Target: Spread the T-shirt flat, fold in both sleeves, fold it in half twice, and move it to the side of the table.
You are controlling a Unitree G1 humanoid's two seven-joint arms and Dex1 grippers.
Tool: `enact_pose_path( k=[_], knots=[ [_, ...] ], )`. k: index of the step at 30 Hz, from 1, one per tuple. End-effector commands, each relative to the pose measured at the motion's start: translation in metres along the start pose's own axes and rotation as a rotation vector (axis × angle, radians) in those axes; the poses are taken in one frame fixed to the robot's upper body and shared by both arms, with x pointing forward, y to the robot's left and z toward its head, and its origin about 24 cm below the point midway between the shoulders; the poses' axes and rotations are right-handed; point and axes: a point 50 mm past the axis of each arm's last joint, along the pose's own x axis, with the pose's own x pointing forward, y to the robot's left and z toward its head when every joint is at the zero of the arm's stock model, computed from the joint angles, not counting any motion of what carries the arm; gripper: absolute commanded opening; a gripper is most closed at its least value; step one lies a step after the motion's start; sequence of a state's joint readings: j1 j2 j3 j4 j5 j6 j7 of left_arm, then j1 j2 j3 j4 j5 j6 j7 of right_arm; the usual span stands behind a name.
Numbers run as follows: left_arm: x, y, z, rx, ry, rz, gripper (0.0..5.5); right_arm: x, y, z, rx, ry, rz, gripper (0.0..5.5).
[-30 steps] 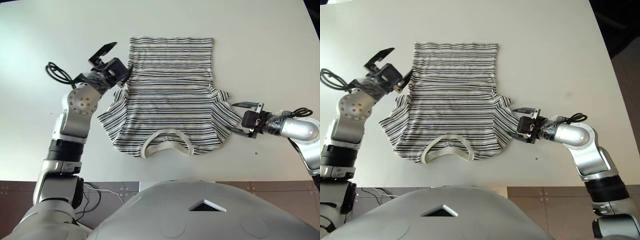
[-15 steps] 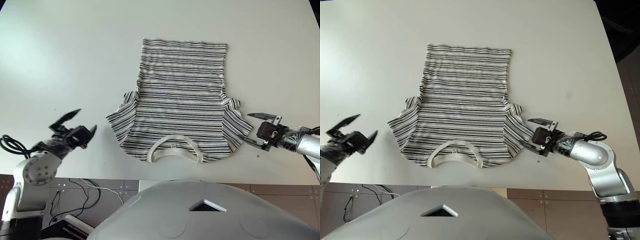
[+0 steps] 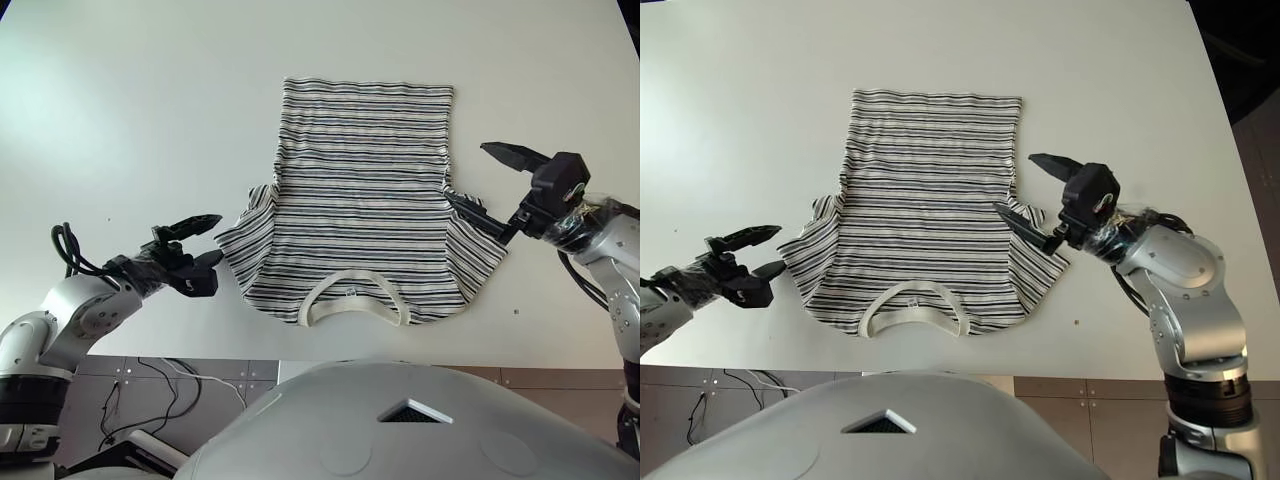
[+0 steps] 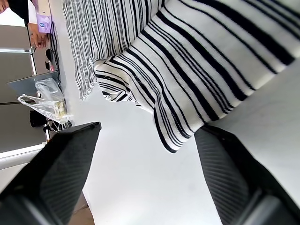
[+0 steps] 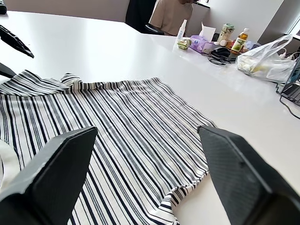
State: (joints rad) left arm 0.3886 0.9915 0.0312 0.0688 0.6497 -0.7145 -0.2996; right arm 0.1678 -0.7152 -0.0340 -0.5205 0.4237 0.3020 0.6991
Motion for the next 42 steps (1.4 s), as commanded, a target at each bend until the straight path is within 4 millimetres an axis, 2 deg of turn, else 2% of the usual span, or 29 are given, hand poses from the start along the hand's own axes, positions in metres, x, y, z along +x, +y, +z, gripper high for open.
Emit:
enact_pose_path(
  k=[1, 3, 5, 11, 23, 27, 30, 38, 42],
  knots=[
    [0.003, -0.025, 0.001, -0.006, 0.004, -0.126, 3.64, 0.004, 0.000, 0.000, -0.013, 0.006, -0.010, 3.95],
    [0.004, -0.026, -0.003, 0.009, 0.038, -0.130, 3.64, 0.006, 0.001, 0.000, -0.012, 0.006, -0.011, 3.95],
    [0.006, -0.028, -0.002, 0.001, 0.044, -0.121, 3.35, 0.008, 0.000, 0.000, -0.010, 0.003, -0.015, 3.95],
    [0.009, -0.037, 0.009, -0.035, 0.028, -0.129, 2.31, 0.010, 0.003, -0.003, -0.011, 0.012, -0.001, 3.95],
    [0.014, -0.042, 0.008, -0.079, 0.067, -0.116, 0.16, 0.014, 0.007, -0.004, 0.012, -0.009, -0.016, 3.95],
    [0.008, -0.033, 0.017, -0.111, 0.080, 0.022, 0.11, 0.014, 0.005, -0.004, 0.011, -0.010, -0.017, 3.95],
    [0.004, -0.022, 0.027, -0.067, 0.064, 0.123, 0.11, 0.012, 0.005, -0.006, 0.012, -0.001, -0.025, 3.95],
    [0.014, 0.008, 0.034, 0.050, 0.070, 0.363, 0.11, 0.009, -0.004, -0.008, -0.012, 0.014, -0.044, 3.95],
    [0.021, 0.007, 0.054, 0.052, -0.015, 0.399, 0.11, 0.012, -0.005, -0.010, -0.014, 0.016, -0.024, 3.95]
  ],
)
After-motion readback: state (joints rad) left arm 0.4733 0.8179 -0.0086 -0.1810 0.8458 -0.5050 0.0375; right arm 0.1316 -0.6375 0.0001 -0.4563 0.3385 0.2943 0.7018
